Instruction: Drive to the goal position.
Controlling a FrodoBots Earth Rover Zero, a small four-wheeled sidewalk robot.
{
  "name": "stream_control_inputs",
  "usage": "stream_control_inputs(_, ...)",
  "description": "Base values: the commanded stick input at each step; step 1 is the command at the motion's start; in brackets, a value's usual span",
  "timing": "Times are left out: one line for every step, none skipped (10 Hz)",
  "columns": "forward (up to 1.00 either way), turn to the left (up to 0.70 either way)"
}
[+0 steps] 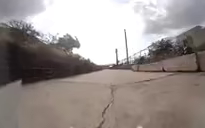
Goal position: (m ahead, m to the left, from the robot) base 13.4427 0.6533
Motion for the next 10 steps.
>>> stream_control_inputs(1.0,0.0)
stream_control_inputs(1.0,0.0)
stream_control_inputs(1.0,-0.27)
stream_control_inputs(1.0,-0.27)
stream_control_inputs(1.0,-0.27)
stream_control_inputs(1.0,0.0)
stream_control_inputs(1.0,0.0)
stream_control_inputs(1.0,0.0)
stream_control_inputs(1.0,0.0)
stream_control_inputs(1.0,0.0)
